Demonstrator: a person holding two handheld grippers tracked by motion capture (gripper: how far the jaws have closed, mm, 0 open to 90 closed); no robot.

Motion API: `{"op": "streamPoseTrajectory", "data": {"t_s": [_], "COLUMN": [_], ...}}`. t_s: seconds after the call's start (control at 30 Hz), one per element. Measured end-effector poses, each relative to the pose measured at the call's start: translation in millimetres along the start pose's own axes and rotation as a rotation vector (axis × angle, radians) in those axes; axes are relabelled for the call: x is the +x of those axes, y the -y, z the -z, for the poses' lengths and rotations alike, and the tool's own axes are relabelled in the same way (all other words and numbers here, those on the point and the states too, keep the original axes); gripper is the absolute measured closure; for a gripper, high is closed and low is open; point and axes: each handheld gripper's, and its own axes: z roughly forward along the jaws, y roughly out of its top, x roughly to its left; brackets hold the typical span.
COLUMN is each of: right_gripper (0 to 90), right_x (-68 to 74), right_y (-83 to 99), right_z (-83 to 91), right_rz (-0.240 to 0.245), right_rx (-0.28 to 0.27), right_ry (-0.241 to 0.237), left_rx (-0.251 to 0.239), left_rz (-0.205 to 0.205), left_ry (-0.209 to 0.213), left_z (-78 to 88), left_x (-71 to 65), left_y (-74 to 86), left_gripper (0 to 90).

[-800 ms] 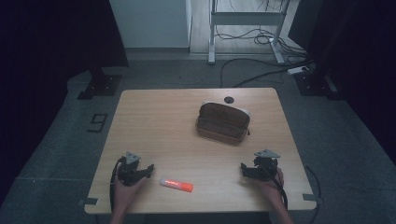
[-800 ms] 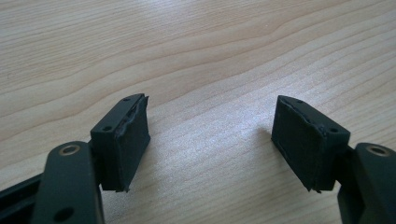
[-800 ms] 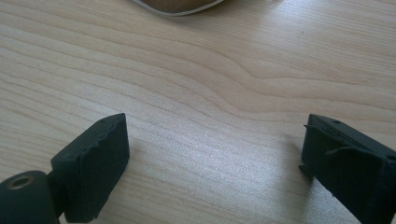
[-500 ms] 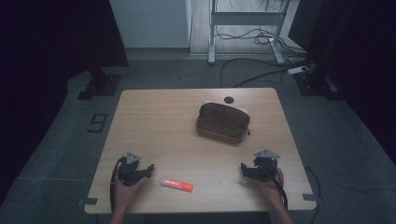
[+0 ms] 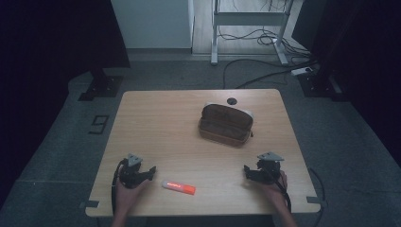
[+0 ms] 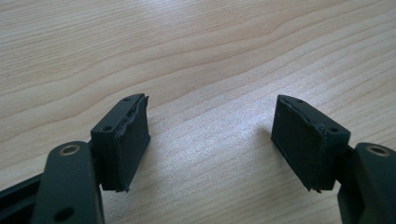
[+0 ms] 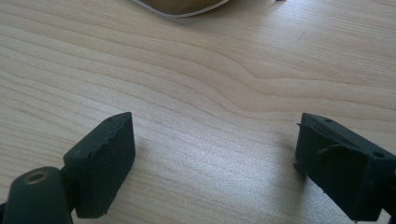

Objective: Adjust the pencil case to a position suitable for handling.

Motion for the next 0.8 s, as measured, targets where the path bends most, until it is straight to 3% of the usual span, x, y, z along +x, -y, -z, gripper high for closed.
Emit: {"op": "streamPoseTrajectory", "data": {"t_s": [0.23,0.6,0.8], "right_gripper": [14.9,17.9,18.8], "right_x": [-1.0,-10.3,-12.1], "right_y": [-0.2,-12.5,-25.2], "right_z": [0.4,10.5,15.6], "right_rz": [0.000,-0.032,-0.022], "right_rx": [-0.009,-0.100,-0.136], "right_ry": [-0.001,-0.025,-0.047], "left_rx": [0.000,-0.003,-0.001], "left_rz": [0.000,0.005,0.002], "left_ry": [0.001,0.005,0.004], "left_z": [-0.2,-0.2,-0.2], "left_x": [0.0,0.7,0.5], "left_y": [-0.3,-0.2,-0.3], "left_gripper": [27.1,27.2,27.2]}}
